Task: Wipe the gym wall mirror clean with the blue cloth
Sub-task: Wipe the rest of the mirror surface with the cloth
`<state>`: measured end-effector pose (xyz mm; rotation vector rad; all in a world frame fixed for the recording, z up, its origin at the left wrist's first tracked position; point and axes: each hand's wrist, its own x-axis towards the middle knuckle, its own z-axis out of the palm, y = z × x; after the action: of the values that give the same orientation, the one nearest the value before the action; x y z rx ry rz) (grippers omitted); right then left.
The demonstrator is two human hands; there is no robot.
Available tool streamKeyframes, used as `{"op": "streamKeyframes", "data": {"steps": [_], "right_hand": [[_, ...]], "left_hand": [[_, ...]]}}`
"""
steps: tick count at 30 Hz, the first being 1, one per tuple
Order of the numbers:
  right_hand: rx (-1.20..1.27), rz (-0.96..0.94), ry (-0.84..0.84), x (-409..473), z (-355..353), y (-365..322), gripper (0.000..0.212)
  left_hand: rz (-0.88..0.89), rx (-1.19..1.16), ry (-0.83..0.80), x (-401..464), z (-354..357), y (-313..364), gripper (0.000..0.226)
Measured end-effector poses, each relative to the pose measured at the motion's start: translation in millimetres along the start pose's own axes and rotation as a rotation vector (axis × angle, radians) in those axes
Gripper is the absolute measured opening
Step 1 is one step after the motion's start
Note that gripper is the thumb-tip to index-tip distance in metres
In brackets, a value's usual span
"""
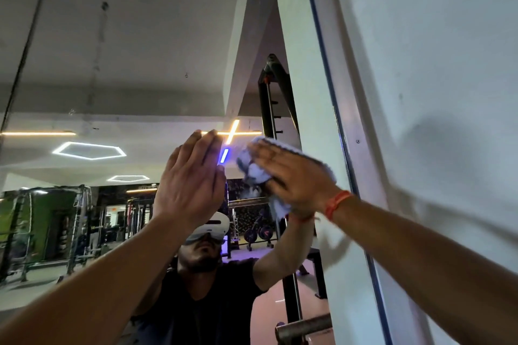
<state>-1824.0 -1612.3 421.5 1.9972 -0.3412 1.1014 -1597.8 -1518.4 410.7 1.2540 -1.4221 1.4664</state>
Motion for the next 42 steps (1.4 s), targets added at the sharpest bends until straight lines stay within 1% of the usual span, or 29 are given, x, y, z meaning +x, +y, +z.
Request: {"op": "streamKeyframes", "data": {"steps": [1, 4, 5, 6, 7, 9, 11, 12, 13, 16, 17, 18, 20, 21, 22, 23, 25, 27, 28, 29, 30, 32, 34, 35, 36, 38, 40, 41, 42], "right_hand": [[-0.055, 0.084, 0.032, 1, -6, 20, 0.060], [0.008, 0.622, 0.330, 11, -12, 43, 0.059], [0.023, 0.728, 0.392, 19, -4, 30, 0.057], [0.034, 0.745, 0.415, 21, 4, 12, 0.056], [0.049, 0.645, 0.378, 16, 13, -6, 0.056], [0.043, 0.220, 0.189, -14, 20, -31, 0.056], [0.003, -0.047, -0.009, -47, 11, -8, 0.056], [-0.039, -0.035, -0.026, -54, 6, 10, 0.055], [-0.056, 0.084, 0.036, -57, 3, 26, 0.053], [0.005, 0.725, 0.415, -29, 11, 28, 0.052], [-0.011, 0.834, 0.464, -14, 18, 9, 0.056], [0.001, 0.792, 0.459, -7, 24, -13, 0.057], [0.038, 0.335, 0.265, -18, 33, -47, 0.055], [0.021, 0.085, 0.150, -31, 32, -47, 0.056], [0.008, -0.081, 0.062, -41, 24, -34, 0.057], [-0.017, -0.108, 0.016, -44, 17, -16, 0.056], [-0.043, 0.181, 0.089, -33, 9, 12, 0.057], [0.019, 0.620, 0.299, 3, 6, 11, 0.066], [0.036, 0.746, 0.373, 30, 12, -6, 0.068], [0.052, 0.760, 0.395, 52, 17, -31, 0.068], [0.071, 0.641, 0.361, 67, 24, -57, 0.066], [0.027, 0.186, 0.175, 64, 33, -91, 0.060], [-0.019, -0.165, 0.024, 46, 16, -65, 0.058], [-0.044, -0.193, -0.024, 44, 7, -47, 0.058], [-0.056, -0.125, 0.003, 44, -2, -26, 0.057], [-0.041, 0.169, 0.202, 63, -10, -11, 0.055], [-0.023, 0.472, 0.362, 109, 8, -53, 0.052], [0.015, 0.507, 0.368, 130, 20, -86, 0.053], [0.055, 0.402, 0.311, 143, 31, -121, 0.054]], "left_hand": [[0.002, 0.002, 0.000, 0, 0, 0, 0.061], [0.008, 0.007, -0.009, -1, 1, -1, 0.062], [0.009, 0.008, -0.010, 0, 1, -1, 0.062], [0.012, 0.006, -0.007, 0, 1, -1, 0.062], [0.013, 0.003, -0.003, 0, 1, -2, 0.062], [0.014, -0.003, 0.005, 0, 1, -2, 0.061], [0.013, -0.008, 0.013, -1, 1, -2, 0.060], [0.014, -0.011, 0.011, -1, 1, -2, 0.060], [0.014, -0.014, 0.008, -1, 1, -2, 0.060], [0.012, -0.015, 0.005, -1, 0, -1, 0.060], [0.014, -0.017, 0.004, 0, 0, 0, 0.060], [0.015, -0.021, 0.005, 0, 0, 0, 0.060], [0.018, -0.029, 0.019, 0, 0, -1, 0.060], [0.018, -0.035, 0.023, 0, 0, -1, 0.059], [0.013, -0.044, 0.021, 0, 0, -1, 0.059], [0.007, -0.058, 0.014, 1, -1, -1, 0.059], [0.012, -0.090, -0.017, 2, -4, -3, 0.062], [0.036, -0.079, -0.066, 1, -10, -12, 0.066], [0.037, -0.053, -0.080, -1, -15, -21, 0.068], [0.015, -0.032, -0.087, -4, -21, -33, 0.069], [-0.031, -0.015, -0.087, -9, -28, -47, 0.069], [-0.101, 0.015, -0.080, -25, -39, -74, 0.069], [-0.079, 0.042, -0.103, -41, -46, -90, 0.069], [-0.069, 0.052, -0.113, -48, -48, -99, 0.069], [-0.071, 0.054, -0.118, -53, -49, -104, 0.070], [-0.129, 0.041, -0.111, -57, -55, -117, 0.071], [-0.199, 0.025, -0.097, -59, -61, -130, 0.072], [-0.222, 0.025, -0.084, -59, -64, -137, 0.072], [-0.245, 0.029, -0.065, -61, -65, -146, 0.072]]}}
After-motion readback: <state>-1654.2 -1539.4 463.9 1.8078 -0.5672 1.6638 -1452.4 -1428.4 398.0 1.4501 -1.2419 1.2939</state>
